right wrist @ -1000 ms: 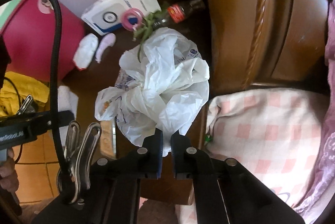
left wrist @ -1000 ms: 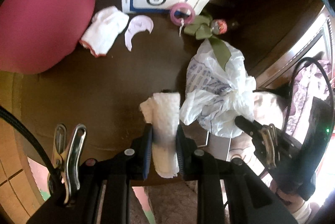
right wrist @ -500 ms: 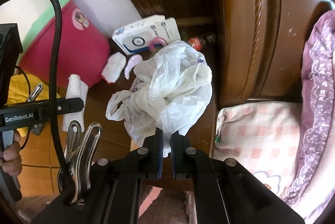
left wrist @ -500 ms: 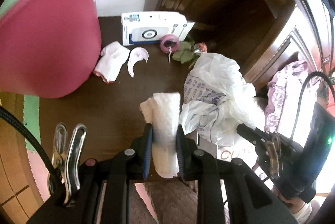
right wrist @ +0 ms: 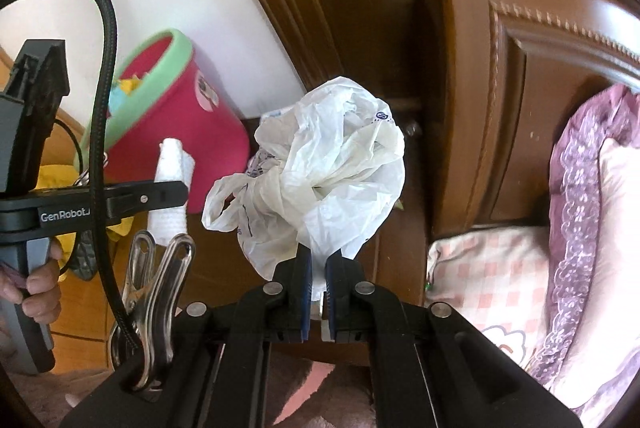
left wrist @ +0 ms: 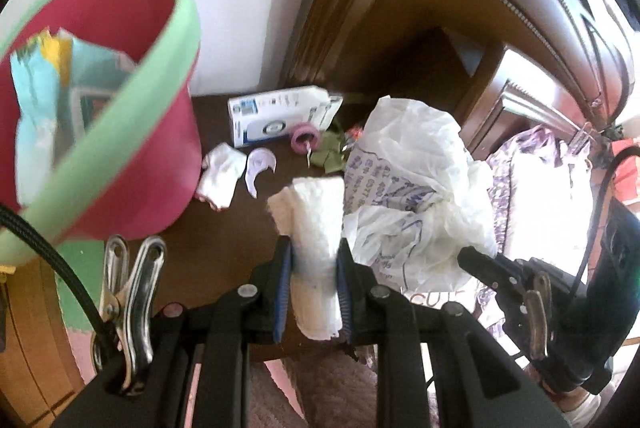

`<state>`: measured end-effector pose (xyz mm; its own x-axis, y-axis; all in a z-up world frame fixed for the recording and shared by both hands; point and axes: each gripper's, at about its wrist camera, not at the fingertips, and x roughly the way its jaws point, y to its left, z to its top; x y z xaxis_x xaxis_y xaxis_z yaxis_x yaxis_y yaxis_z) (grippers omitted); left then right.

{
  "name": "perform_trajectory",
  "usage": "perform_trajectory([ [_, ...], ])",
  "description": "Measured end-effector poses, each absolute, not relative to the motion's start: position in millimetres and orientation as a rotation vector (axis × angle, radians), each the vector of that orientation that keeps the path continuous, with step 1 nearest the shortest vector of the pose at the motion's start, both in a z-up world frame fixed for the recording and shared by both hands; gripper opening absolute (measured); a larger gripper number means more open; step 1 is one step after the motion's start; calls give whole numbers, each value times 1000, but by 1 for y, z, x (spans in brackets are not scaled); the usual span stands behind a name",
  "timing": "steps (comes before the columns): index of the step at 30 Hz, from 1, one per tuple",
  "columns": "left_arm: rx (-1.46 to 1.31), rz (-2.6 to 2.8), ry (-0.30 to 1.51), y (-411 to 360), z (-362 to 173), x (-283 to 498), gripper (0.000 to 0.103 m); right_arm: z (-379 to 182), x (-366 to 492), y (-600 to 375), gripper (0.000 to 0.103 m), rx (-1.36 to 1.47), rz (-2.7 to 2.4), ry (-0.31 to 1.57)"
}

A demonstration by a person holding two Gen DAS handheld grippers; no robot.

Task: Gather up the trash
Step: 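Carry the tissue with the left gripper while the right carries the plastic bag toward the bucket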

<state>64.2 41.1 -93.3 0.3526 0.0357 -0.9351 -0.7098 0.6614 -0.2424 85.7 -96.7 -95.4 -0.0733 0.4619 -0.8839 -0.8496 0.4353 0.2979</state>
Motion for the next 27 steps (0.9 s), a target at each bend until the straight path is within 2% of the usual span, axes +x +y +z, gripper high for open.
perform_trajectory([
  [14,-668,580,986,72,-25,38,21,-39,66,-68,7,-385,1181,1077],
  [27,-702,713,889,128,-5,-18,21,-18,43,-41,7,-428,1236,997],
])
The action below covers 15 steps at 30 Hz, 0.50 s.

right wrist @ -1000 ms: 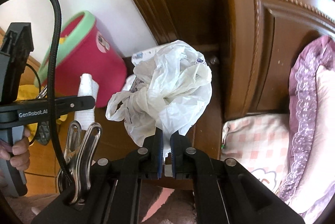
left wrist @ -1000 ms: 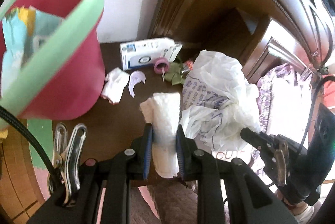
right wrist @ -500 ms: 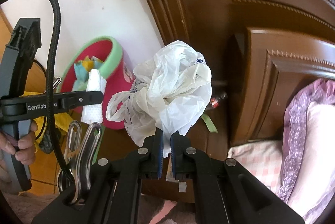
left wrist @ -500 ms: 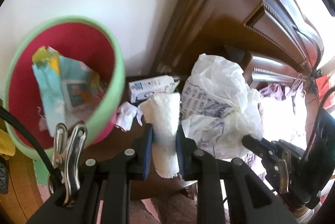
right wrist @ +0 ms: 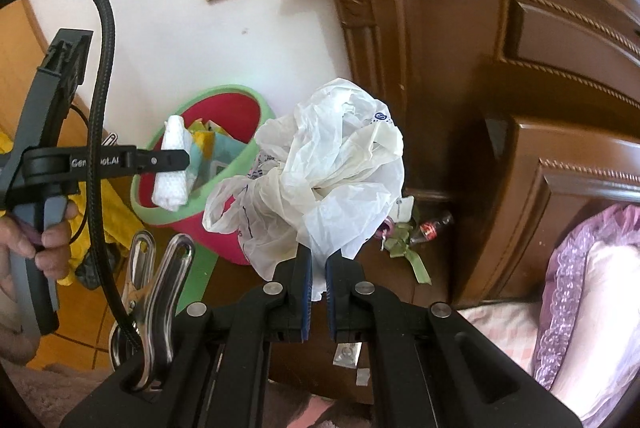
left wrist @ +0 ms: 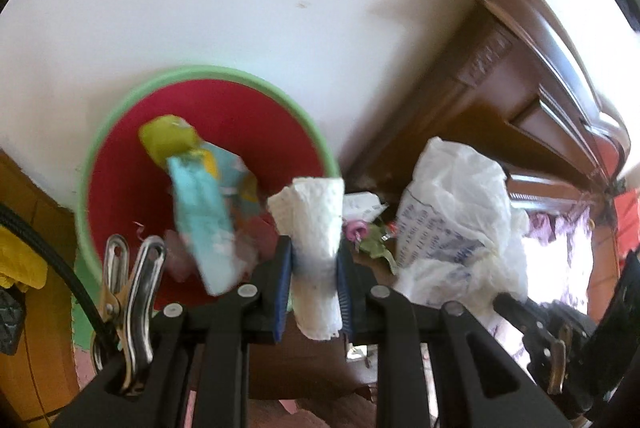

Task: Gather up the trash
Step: 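Carry the tissue with the left gripper while the right carries the plastic bag toward the bucket, then open the left gripper to drop the white tissue into the red bucket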

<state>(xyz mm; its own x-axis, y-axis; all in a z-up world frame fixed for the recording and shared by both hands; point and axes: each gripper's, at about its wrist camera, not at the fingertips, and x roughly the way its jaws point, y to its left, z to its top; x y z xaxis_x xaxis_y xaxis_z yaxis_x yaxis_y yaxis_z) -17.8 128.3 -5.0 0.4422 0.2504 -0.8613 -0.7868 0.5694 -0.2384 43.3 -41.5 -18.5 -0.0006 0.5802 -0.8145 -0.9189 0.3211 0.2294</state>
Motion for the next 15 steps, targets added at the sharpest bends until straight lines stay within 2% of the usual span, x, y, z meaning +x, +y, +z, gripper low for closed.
perform_trajectory([
  [15,-747,848,865,181,-14,-68,21,-4,11,-7,7,-493,1261,941],
])
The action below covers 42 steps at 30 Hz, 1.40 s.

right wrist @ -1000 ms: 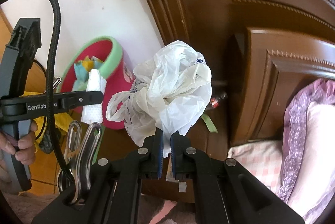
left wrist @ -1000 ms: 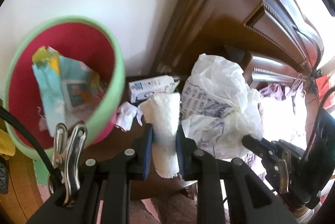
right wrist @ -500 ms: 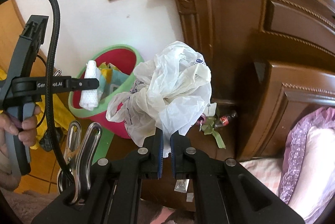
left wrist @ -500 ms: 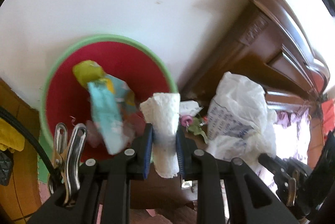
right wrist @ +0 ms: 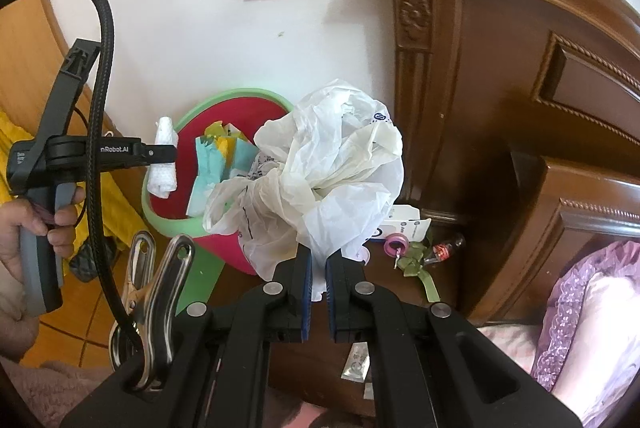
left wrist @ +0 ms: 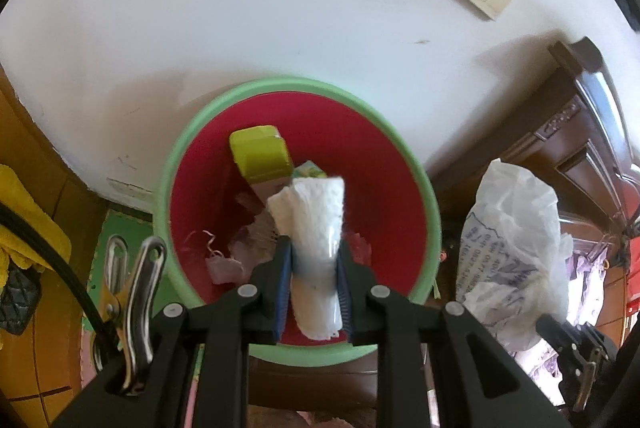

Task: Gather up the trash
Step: 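Open the left gripper to drop the white tissue into the red bucket, then move the right gripper over the bucket and open it to drop the plastic bag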

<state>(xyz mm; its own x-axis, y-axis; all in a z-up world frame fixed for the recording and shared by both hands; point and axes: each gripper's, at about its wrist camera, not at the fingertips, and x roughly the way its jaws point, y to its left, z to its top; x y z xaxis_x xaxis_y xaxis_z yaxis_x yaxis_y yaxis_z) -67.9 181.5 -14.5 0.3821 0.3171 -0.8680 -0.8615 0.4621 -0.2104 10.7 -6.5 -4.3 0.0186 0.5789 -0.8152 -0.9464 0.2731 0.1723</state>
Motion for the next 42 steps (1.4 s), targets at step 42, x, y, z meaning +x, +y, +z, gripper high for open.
perform_trajectory([
  [42,-830,799,976,231,-66,-75,31,-33,-35,101,7,-763,1297,880],
])
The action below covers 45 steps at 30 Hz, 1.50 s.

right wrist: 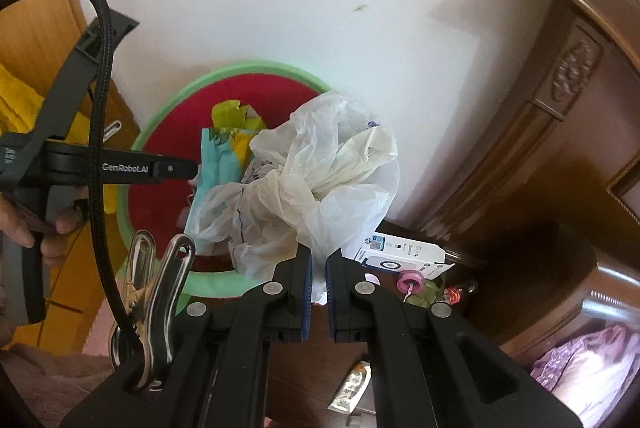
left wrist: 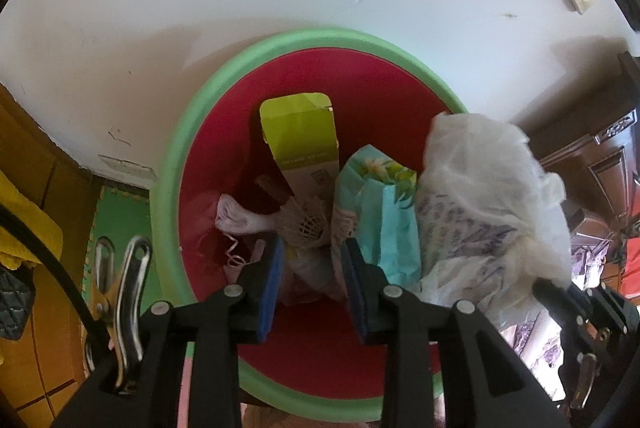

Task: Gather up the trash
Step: 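Move the right gripper over the bucket and open it to drop the plastic bag, then move both open grippers back toward the trash on the nightstand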

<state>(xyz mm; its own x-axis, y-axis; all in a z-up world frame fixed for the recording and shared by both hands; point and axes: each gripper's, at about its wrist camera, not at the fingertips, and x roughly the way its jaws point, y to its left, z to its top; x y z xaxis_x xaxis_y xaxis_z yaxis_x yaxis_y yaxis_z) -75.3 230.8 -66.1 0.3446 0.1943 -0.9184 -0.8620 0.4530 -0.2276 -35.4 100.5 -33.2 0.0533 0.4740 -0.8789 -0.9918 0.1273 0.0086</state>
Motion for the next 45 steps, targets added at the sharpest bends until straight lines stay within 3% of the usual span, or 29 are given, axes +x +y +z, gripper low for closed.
perform_trajectory([
  [30,-862,803,970,239,-73,-85,31,-93,-56,173,8,-999,1349,916],
  [38,-851,799,969,233,-68,-86,31,-80,-48,167,30,-875,1362,955],
  [45,-827,784,966,226,-60,-84,31,-63,-40,147,34,-762,1354,965],
])
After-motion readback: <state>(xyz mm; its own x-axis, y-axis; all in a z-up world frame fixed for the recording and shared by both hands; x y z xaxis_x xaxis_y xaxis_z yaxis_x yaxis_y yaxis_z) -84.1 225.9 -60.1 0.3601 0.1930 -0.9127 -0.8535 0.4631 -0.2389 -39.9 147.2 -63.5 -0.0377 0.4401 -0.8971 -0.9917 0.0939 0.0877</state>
